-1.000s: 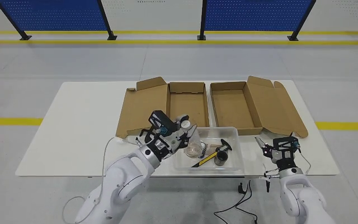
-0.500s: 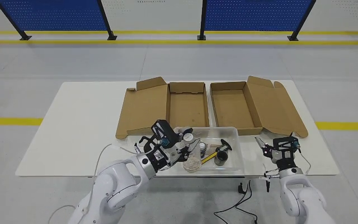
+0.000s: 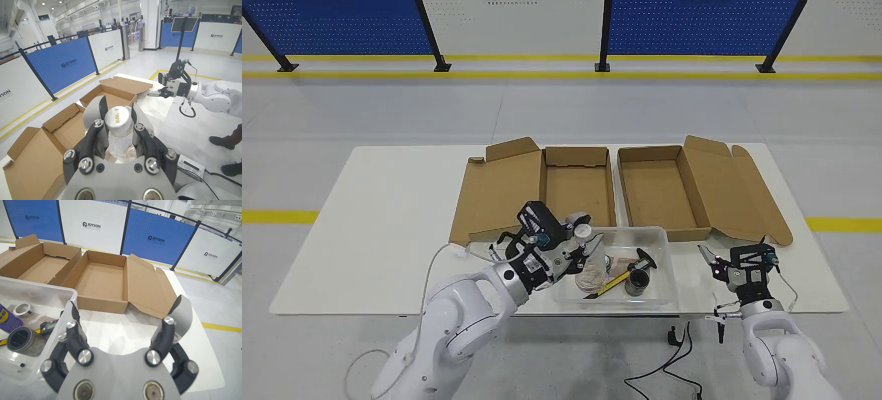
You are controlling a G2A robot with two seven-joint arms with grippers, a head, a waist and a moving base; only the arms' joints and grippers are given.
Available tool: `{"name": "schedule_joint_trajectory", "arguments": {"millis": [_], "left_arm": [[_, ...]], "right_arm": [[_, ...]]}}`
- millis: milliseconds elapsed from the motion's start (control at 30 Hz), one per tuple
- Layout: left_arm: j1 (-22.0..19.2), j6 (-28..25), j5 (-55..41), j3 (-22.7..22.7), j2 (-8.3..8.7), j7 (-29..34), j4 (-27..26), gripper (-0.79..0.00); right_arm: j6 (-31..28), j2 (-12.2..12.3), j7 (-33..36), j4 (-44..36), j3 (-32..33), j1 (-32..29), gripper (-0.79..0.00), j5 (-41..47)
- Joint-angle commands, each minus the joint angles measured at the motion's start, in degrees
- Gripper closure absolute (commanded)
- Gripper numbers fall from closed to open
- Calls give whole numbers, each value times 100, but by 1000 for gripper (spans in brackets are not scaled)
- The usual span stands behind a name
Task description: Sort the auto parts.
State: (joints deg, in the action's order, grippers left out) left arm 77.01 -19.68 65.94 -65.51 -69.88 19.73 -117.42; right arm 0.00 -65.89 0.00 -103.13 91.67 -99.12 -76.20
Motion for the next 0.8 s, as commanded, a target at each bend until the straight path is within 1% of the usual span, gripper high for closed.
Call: {"name": "schedule_joint_trajectory", "arguments": {"millis": [0, 67, 167, 333, 467, 500, 567, 600, 767], "left_arm": [[-228, 72, 509, 149, -23, -238, 299, 0], [-409, 284, 569, 334, -76, -491, 613, 0], [-757, 559, 750, 599, -157, -698, 967, 0], [-1308, 1155, 870, 1003, -318, -769, 1461, 0], [-1728, 1577, 1064, 1286, -450, -892, 2003, 0], [-1830, 1770, 1163, 1336, -485, -920, 2175, 0], [-1995, 2320, 1473, 1497, -568, -1008, 2503, 0], [-2073, 2489, 1580, 1602, -612, -1036, 2679, 0], [-2425, 3030, 1862, 1948, -812, -1412, 3361, 0]], "right_arm": [[0, 0, 0, 0, 0, 0, -785, 0], [0, 0, 0, 0, 0, 0, -785, 0], [0, 0, 0, 0, 0, 0, -785, 0], [0, 0, 0, 0, 0, 0, -785, 0], [0, 0, 0, 0, 0, 0, -785, 0], [0, 0, 0, 0, 0, 0, -785, 0], [0, 0, 0, 0, 0, 0, -785, 0], [0, 0, 0, 0, 0, 0, -785, 0], [0, 0, 0, 0, 0, 0, -785, 0]]}}
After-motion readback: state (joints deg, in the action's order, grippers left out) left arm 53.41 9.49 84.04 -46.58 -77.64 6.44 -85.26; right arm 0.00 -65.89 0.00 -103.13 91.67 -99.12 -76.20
